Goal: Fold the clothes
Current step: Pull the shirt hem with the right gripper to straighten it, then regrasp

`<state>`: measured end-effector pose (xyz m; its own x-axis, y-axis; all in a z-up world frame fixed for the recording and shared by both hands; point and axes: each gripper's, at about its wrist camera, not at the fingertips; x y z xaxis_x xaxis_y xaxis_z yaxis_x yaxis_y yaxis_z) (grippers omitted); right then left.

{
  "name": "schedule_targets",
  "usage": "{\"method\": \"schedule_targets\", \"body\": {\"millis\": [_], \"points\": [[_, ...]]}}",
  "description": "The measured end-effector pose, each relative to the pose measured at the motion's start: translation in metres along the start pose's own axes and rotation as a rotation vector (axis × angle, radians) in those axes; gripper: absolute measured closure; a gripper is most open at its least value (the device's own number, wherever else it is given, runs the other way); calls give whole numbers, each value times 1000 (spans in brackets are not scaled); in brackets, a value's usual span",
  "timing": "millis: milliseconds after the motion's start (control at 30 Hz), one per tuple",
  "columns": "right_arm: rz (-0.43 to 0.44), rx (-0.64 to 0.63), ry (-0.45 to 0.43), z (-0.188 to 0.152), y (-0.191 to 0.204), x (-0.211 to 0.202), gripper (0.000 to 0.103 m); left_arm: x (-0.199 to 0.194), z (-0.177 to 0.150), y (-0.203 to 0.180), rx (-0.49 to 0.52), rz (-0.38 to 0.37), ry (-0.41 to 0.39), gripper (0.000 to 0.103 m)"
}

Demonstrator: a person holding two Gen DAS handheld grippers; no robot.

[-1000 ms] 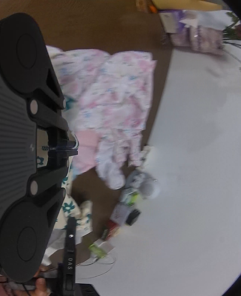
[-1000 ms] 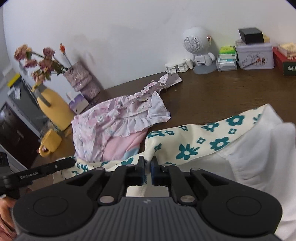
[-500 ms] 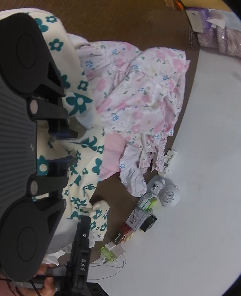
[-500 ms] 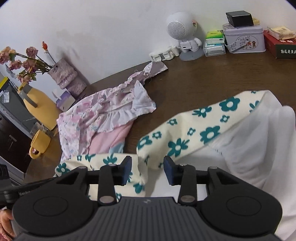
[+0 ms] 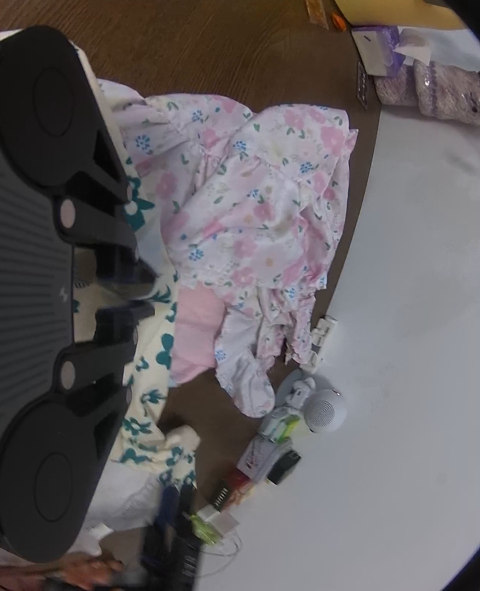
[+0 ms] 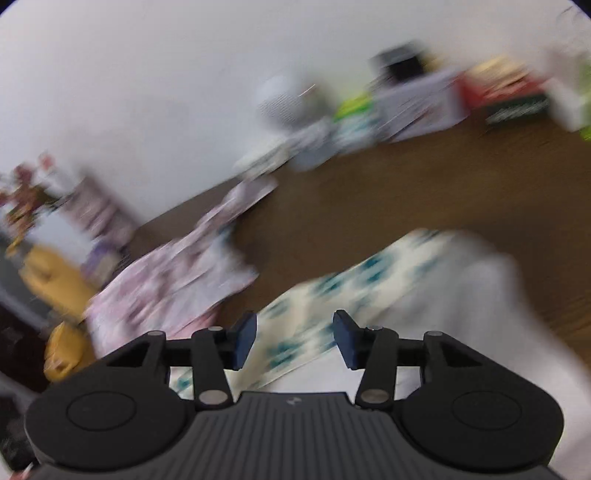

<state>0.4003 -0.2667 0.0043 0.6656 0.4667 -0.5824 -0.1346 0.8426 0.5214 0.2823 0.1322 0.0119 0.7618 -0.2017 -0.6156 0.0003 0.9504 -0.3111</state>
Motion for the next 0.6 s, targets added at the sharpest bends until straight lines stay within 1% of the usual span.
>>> {"method": "schedule_targets", "body": {"millis": [100,167,233,300,333,367,400,467,533,600], "points": [[-132,-37,-3,12,-12,0,56,3,0,-1,5,-1,1,84],[-151,-44,18,14,-19,7,56,5,0,-2,6,1,1,84],[-136,-24,27,14,-20,16,57,7,0,-4,10,5,1,84],[-118,-4,26,13,-21,21,67,8,-1,-5,14,10,1,86],[-108,7,22,13,-20,23,88,8,-1,-5,17,12,1,86],[-98,17,18,12,-20,25,100,8,-1,-5,20,14,0,86],[-89,23,11,12,-19,26,100,9,-1,-5,20,19,-1,86],[-77,-19,-28,9,-15,12,101,9,-2,-3,15,34,-5,94],[-42,-58,-77,5,-15,-14,101,10,-3,-1,6,46,-8,96],[-14,-51,-97,1,-22,-37,101,10,-4,1,-4,50,-11,98]]}}
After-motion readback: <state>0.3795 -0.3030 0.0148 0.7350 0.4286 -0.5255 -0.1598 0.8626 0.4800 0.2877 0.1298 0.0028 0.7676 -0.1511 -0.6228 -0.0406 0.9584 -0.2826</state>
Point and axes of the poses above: each gripper's, at about its wrist camera, not at the fingertips, and x roughly the way its jaws point, y to its left, z to its top, and after that the axes turned 6 degrees about -y, right-handed
